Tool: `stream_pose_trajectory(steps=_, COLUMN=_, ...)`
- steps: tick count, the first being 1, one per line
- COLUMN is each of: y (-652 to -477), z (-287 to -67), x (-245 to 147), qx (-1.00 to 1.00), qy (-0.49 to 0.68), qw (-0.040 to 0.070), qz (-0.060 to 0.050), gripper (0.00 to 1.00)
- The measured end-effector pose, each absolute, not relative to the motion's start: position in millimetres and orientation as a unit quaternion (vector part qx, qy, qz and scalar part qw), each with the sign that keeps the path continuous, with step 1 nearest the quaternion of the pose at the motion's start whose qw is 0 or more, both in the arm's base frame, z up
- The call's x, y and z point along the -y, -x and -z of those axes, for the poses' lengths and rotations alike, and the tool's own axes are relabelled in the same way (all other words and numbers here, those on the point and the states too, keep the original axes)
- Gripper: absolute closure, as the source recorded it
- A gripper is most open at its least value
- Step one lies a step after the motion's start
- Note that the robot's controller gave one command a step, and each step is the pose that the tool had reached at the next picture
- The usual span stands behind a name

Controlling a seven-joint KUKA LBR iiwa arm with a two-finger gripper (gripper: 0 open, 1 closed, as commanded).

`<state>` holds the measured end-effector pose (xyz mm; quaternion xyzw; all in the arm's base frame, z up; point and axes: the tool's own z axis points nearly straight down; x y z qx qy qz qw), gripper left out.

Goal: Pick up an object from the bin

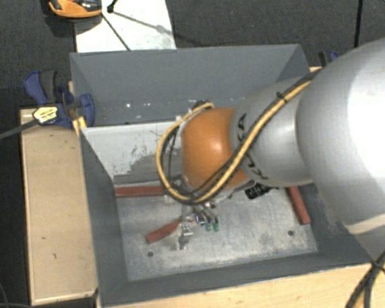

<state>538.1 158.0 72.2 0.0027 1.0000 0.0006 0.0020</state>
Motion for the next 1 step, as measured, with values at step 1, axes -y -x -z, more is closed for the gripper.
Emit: stream_pose_trajectory(steps=1, y=-537.6, z=-74.5, x=-158.1, qx=-1.000, qy=-0.014, qw=0.003, qz=-0.002, gripper=1.00)
